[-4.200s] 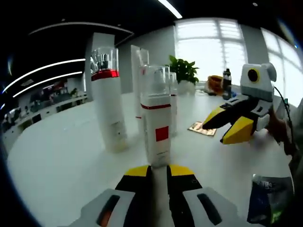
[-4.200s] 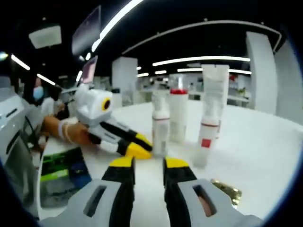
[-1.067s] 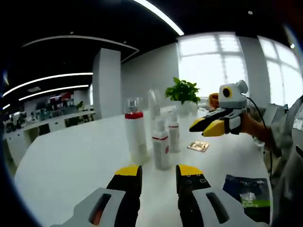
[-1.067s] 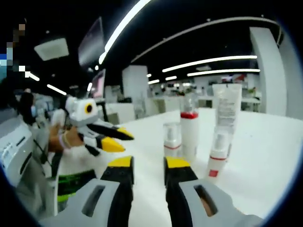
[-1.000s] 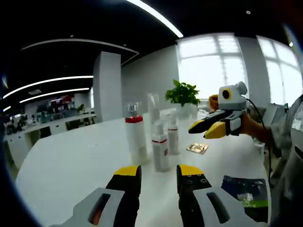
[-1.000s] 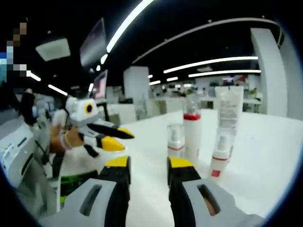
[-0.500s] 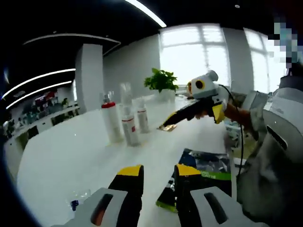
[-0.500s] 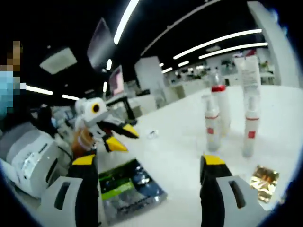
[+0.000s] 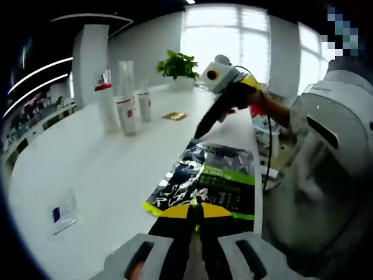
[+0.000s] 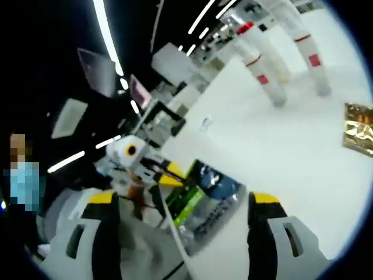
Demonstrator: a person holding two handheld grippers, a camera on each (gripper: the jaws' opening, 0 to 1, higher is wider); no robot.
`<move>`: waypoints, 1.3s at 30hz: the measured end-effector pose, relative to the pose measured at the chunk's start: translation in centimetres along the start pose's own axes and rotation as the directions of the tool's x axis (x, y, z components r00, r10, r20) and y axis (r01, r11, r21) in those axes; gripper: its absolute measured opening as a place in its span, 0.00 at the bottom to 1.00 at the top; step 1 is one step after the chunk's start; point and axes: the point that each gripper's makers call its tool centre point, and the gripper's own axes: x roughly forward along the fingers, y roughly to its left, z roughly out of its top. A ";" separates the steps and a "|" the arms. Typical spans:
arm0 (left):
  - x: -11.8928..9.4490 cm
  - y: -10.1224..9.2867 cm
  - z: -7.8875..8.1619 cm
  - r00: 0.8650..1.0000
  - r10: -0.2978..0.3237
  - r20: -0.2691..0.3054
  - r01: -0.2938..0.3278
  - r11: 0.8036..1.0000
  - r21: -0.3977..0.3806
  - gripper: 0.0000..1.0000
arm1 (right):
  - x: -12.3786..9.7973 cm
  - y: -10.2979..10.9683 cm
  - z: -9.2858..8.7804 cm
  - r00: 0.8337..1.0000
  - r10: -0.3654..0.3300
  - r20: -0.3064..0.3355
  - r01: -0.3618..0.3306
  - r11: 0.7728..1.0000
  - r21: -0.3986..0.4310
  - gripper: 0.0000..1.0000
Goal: Arrange the skincare products in the storage area until every visible bottle or jar stands upright without overlapping.
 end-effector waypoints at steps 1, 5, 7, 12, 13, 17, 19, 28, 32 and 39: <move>0.0 0.1 0.0 1.000 0.003 0.001 -0.003 1.000 -0.014 0.00 | -0.1 0.1 0.1 1.000 0.003 0.001 -0.003 1.000 0.006 0.90; 0.3 0.0 0.0 0.999 0.016 0.030 -0.016 1.000 -0.019 0.00 | -0.1 0.9 -0.2 0.998 0.067 -0.015 -0.065 0.991 0.117 0.88; 0.5 -0.1 0.1 0.998 0.032 0.050 -0.032 0.999 0.010 0.00 | 0.1 0.8 0.2 0.997 0.079 0.005 -0.079 0.986 0.145 0.87; 0.6 -0.3 0.2 0.997 0.048 0.061 -0.048 0.999 0.006 0.00 | 0.0 1.0 1.6 0.993 0.109 0.044 -0.116 0.975 0.191 0.78; 0.6 -0.3 0.2 0.997 0.048 0.063 -0.049 0.999 0.006 0.00 | 0.0 1.2 1.7 0.992 0.118 0.043 -0.125 0.971 0.202 0.72; 0.8 -0.3 0.3 0.997 0.033 0.073 -0.033 0.999 -0.013 0.00 | 1.0 0.7 0.6 0.997 0.079 -0.025 -0.073 0.981 0.179 0.61; 0.8 -0.3 0.4 0.997 0.029 0.076 -0.028 0.999 -0.016 0.00 | 1.9 0.0 -0.8 0.995 0.030 -0.092 -0.018 0.991 0.134 0.56; 0.9 -0.3 0.6 0.995 0.018 0.098 -0.012 0.998 -0.064 0.00 | 1.8 -2.1 -2.0 0.969 -0.200 -0.146 0.193 0.979 -0.065 0.00; 1.1 0.2 1.0 0.991 0.021 0.135 -0.003 0.991 -0.137 0.00 | 1.6 -1.5 -1.8 0.975 -0.193 -0.113 0.176 0.974 -0.146 0.00; -0.9 2.6 4.4 0.934 0.092 0.344 -0.009 0.972 -0.237 0.03 | 0.1 2.5 1.0 0.988 -0.125 0.086 0.146 0.942 -0.302 0.00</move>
